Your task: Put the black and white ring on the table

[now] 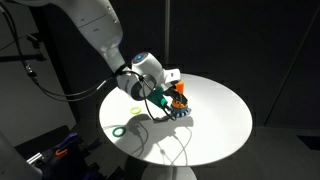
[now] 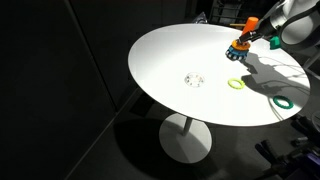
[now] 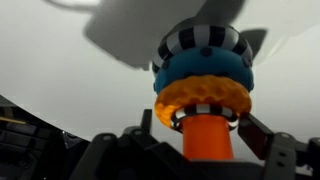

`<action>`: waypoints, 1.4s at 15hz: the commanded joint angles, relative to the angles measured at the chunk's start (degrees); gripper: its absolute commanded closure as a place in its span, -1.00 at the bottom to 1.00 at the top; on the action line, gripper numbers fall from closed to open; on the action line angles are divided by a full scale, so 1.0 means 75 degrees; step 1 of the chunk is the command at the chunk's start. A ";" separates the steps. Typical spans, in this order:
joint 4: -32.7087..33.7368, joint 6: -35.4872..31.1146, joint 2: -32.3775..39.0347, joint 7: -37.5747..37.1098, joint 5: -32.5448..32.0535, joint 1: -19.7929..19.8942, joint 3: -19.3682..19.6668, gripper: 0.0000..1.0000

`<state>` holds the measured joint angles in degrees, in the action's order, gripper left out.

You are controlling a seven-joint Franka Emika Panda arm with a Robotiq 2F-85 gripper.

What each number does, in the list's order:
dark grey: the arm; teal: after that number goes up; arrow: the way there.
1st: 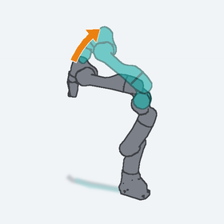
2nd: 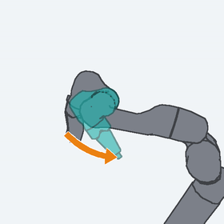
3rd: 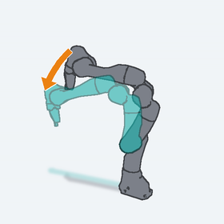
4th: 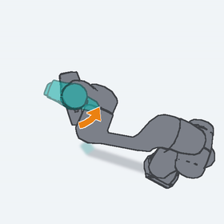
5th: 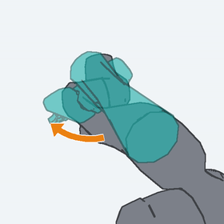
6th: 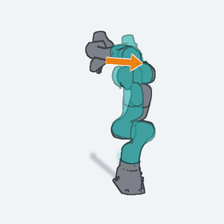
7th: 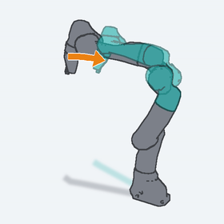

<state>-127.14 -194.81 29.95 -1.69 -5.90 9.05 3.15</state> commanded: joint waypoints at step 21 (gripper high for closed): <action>-0.0024 0.0708 -0.1134 0.0522 0.0101 -0.0285 0.0347 0.22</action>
<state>-126.18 -192.06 24.93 0.27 -5.91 8.42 4.32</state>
